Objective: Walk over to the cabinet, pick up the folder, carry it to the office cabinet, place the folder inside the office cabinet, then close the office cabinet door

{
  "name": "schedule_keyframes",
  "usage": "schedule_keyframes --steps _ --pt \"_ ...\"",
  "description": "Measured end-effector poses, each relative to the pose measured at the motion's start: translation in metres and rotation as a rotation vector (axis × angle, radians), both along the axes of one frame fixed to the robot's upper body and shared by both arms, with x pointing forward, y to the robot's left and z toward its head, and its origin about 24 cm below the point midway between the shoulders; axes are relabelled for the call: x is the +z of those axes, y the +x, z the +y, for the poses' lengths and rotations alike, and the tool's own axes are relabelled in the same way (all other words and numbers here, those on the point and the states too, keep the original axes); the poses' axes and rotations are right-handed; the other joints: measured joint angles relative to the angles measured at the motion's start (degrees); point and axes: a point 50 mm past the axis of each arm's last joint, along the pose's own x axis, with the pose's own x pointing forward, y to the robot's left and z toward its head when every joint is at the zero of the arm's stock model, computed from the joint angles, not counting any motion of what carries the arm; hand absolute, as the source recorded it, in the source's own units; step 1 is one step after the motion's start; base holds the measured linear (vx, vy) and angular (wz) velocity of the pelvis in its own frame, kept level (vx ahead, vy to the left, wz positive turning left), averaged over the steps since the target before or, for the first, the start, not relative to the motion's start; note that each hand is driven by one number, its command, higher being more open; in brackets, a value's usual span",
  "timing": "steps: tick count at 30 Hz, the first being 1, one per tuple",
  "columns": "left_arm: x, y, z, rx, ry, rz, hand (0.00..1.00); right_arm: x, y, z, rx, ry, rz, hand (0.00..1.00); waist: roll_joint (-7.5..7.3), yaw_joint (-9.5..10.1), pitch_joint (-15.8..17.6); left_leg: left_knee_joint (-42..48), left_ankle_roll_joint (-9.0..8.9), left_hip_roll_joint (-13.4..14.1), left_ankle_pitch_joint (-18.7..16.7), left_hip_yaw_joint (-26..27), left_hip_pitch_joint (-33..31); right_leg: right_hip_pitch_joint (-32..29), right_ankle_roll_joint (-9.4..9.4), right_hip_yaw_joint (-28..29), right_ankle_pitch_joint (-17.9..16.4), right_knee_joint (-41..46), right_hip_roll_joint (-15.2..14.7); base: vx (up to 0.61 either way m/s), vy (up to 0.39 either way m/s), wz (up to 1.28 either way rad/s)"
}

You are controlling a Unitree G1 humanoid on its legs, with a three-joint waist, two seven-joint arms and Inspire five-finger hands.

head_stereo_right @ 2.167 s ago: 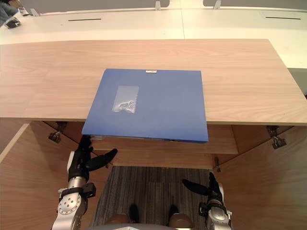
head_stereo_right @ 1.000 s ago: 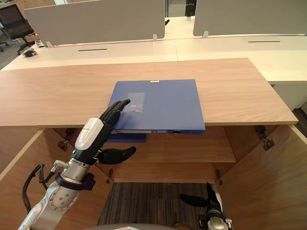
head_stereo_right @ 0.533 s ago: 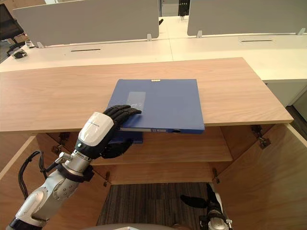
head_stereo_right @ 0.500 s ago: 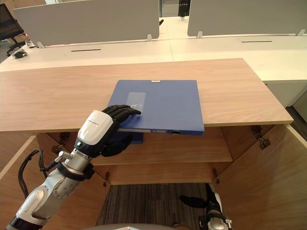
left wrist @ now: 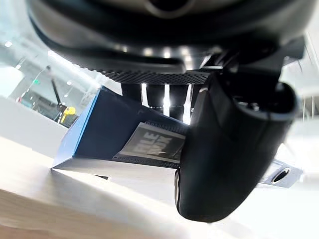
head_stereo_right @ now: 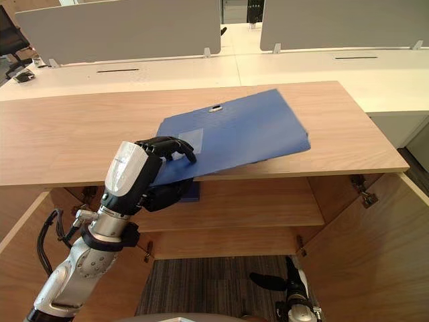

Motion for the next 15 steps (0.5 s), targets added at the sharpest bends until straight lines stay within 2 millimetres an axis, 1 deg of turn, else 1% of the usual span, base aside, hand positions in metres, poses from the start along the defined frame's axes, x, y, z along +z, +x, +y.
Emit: schedule_keyframes --steps 2,3,4,5,6,8,9,10,11,14,15 --pt "0.005 -0.005 -0.007 -0.049 -0.12 0.011 0.0 0.011 0.009 0.004 -0.049 0.025 -0.091 1.0 -0.16 -0.17 0.1 0.01 0.04 0.0 -0.07 0.18 0.04 -0.11 0.01 0.26 0.04 0.1 0.02 0.0 -0.016 -0.06" --pt "0.006 -0.007 -0.009 -0.063 -0.153 0.016 0.0 0.015 0.012 0.005 -0.057 0.029 -0.121 1.0 -0.19 -0.19 0.12 0.01 0.1 -0.01 -0.14 0.3 0.07 -0.16 0.03 0.38 0.04 0.11 0.01 -0.01 -0.01 -0.11" --pt "0.009 -0.01 -0.012 -0.083 -0.214 0.022 0.0 0.024 0.02 0.007 -0.063 0.035 -0.184 1.0 -0.21 -0.43 0.14 0.02 0.21 0.01 -0.28 0.68 0.11 -0.34 0.05 0.72 0.06 0.21 0.03 -0.02 -0.011 -0.2" --pt "0.011 -0.012 -0.014 -0.109 -0.296 0.029 0.0 0.038 0.03 0.009 -0.1 0.059 -0.276 1.0 -0.37 -0.51 0.24 0.02 0.25 0.01 -0.44 1.39 0.09 -0.76 0.11 1.37 0.2 0.25 0.32 -0.01 -0.008 -0.2" --pt "0.012 -0.012 -0.015 -0.115 -0.316 0.032 0.0 0.042 0.032 0.01 -0.109 0.066 -0.3 1.0 -0.32 -0.5 0.22 0.02 0.28 0.01 -0.47 1.56 0.09 -0.82 0.12 1.55 0.25 0.24 0.34 -0.01 -0.012 -0.25" --pt "0.015 -0.014 -0.014 -0.156 -0.476 0.062 0.0 0.07 0.044 0.013 -0.171 0.109 -0.475 1.0 -0.47 -0.9 0.34 0.03 0.5 0.06 -0.86 2.91 0.18 -1.36 0.22 2.93 0.45 0.24 0.48 0.0 -0.006 -0.28" --pt "0.016 -0.015 -0.013 -0.17 -0.523 0.074 0.0 0.078 0.045 0.013 -0.193 0.121 -0.518 1.0 -0.44 -1.09 0.35 0.04 0.52 0.06 -0.95 3.13 0.19 -1.45 0.25 3.17 0.47 0.24 0.48 0.01 -0.004 -0.24" --pt "0.015 -0.014 -0.011 -0.21 -0.627 0.114 0.0 0.092 0.047 0.011 -0.23 0.134 -0.603 1.0 -0.52 -1.46 0.42 0.09 0.6 0.06 -1.14 3.54 0.18 -1.65 0.32 3.57 0.51 0.24 0.46 0.02 -0.003 -0.22" --pt "0.014 -0.014 -0.009 -0.244 -0.719 0.151 0.0 0.107 0.049 0.008 -0.261 0.142 -0.682 1.0 -0.29 -1.57 0.6 0.41 0.63 0.1 -1.47 4.24 0.18 -1.79 0.42 4.17 0.58 0.24 0.47 0.02 -0.002 -0.27" --pt "0.009 -0.014 -0.005 -0.298 -0.859 0.221 0.0 0.136 0.052 0.003 -0.289 0.148 -0.831 1.0 -0.85 -1.52 1.7 1.68 0.57 0.49 -2.67 5.88 0.09 -2.1 0.59 5.85 0.74 0.24 0.59 0.01 -0.003 -0.29" --pt "0.007 -0.015 -0.001 -0.312 -0.907 0.246 0.0 0.151 0.054 0.002 -0.282 0.148 -0.899 1.0 -1.03 -1.72 2.1 2.02 0.64 0.52 -3.03 6.36 0.07 -2.22 0.63 6.36 0.77 0.24 0.6 0.02 -0.002 -0.28"
